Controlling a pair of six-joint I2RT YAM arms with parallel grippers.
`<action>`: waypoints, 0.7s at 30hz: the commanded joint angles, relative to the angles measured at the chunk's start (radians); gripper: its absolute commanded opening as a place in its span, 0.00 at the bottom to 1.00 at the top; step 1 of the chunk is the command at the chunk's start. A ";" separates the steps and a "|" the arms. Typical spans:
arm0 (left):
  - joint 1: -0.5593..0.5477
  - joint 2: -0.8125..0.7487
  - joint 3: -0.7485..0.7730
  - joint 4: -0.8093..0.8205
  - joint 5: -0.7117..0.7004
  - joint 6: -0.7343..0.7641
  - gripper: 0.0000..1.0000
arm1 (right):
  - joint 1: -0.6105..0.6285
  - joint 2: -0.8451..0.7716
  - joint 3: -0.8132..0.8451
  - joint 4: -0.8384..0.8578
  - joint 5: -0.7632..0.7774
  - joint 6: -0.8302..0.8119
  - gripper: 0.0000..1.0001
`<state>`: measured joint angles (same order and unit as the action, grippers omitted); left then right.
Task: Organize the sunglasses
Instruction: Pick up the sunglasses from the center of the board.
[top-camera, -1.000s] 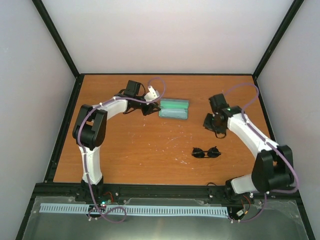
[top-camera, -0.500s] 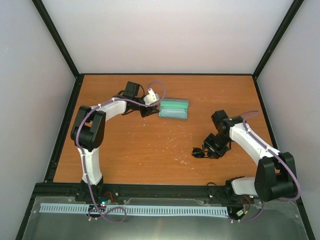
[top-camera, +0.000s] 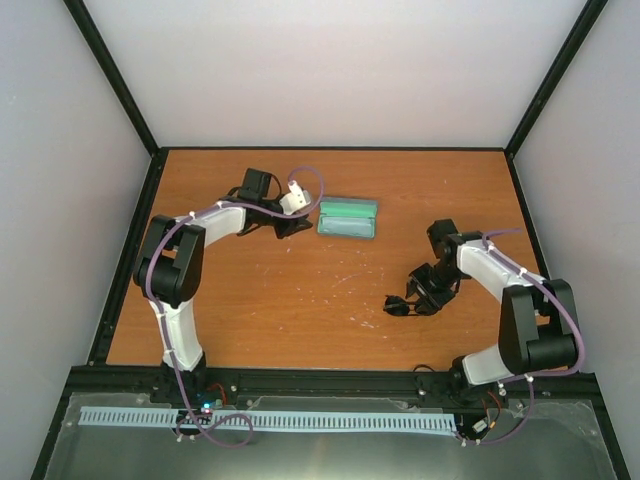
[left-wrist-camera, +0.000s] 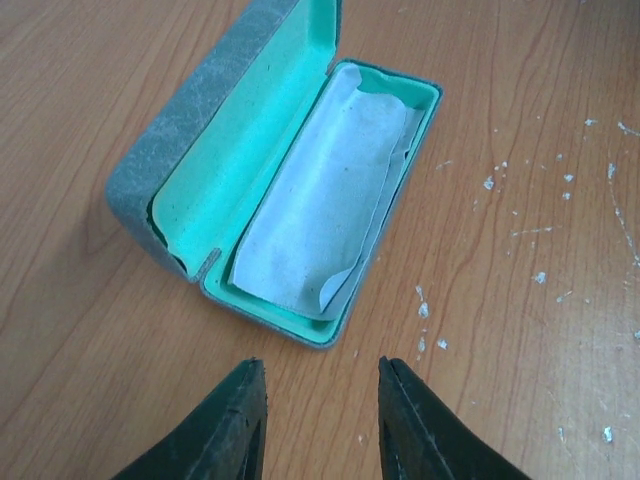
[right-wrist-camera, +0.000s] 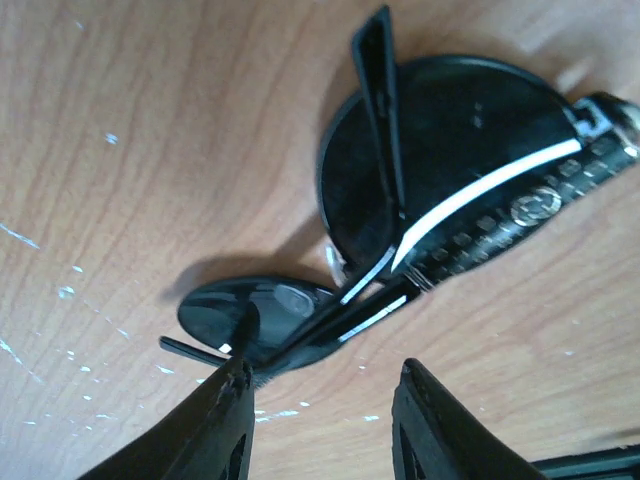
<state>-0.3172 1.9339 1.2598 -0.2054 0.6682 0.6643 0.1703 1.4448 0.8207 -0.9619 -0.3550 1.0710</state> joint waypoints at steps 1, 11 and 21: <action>0.017 -0.039 -0.015 0.033 0.004 -0.007 0.33 | -0.009 0.044 0.034 0.028 0.010 0.029 0.38; 0.034 -0.036 -0.025 0.037 0.004 -0.015 0.33 | -0.009 0.123 0.043 0.048 0.016 0.030 0.31; 0.044 -0.026 -0.027 0.070 0.009 -0.019 0.33 | -0.011 0.174 0.081 0.021 0.047 0.001 0.14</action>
<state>-0.2829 1.9278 1.2366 -0.1707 0.6613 0.6563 0.1669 1.5955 0.8623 -0.9115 -0.3412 1.0840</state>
